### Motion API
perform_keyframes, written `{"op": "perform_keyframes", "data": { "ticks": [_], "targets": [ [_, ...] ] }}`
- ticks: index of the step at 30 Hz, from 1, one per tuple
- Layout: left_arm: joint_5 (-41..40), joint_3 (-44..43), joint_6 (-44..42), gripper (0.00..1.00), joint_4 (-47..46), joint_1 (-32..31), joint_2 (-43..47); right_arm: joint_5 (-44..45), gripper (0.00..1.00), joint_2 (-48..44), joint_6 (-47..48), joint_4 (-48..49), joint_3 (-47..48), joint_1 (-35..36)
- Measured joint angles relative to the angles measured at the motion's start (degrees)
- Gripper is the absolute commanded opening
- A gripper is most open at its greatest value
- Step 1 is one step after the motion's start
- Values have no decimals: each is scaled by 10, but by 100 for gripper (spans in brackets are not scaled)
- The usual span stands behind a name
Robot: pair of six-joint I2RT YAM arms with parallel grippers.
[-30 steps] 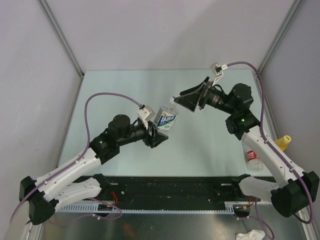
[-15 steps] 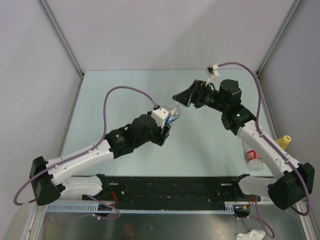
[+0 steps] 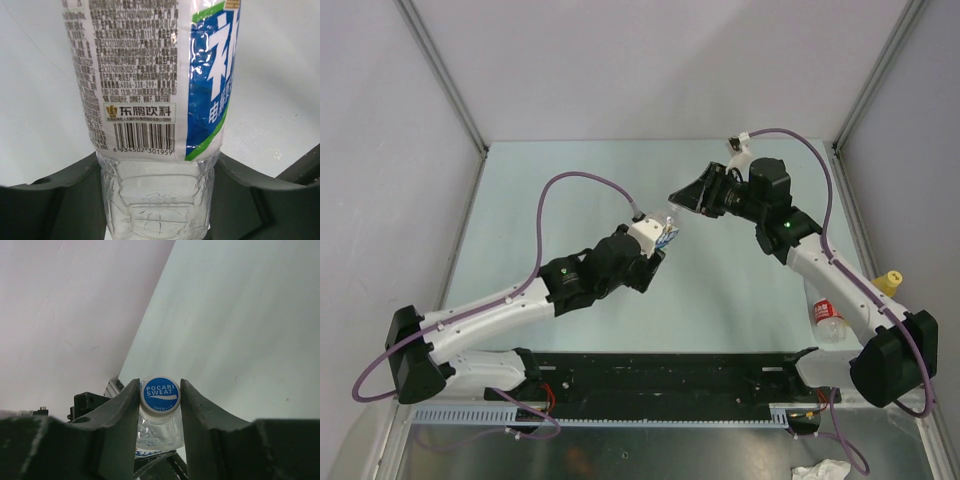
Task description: Unscrew the bottle caps
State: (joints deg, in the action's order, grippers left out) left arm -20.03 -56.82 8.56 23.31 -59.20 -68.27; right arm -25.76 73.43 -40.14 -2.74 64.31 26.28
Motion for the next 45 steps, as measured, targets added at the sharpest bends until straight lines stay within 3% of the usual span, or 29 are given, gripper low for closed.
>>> {"op": "perform_keyframes", "data": {
  "ticks": [4,6,19,25,32,45],
  "targets": [
    [-5,0,0,0,2,0,-1,-3,5,3,-14,2,0,-2],
    [-8,0,0,0,2,-1,-2,-3,1,4,-16,2,0,-2],
    [-3,0,4,0,-6,-2,2,-27,0,3,-3,20,0,-5],
    [43,19,5,0,-38,2,44,-59,0,-25,17,48,-2,-6],
    [145,49,5,0,-92,23,98,-107,0,-65,45,96,-9,-6],
    [437,136,42,0,-239,87,172,-242,0,-125,59,243,-49,-5]
  ]
}}
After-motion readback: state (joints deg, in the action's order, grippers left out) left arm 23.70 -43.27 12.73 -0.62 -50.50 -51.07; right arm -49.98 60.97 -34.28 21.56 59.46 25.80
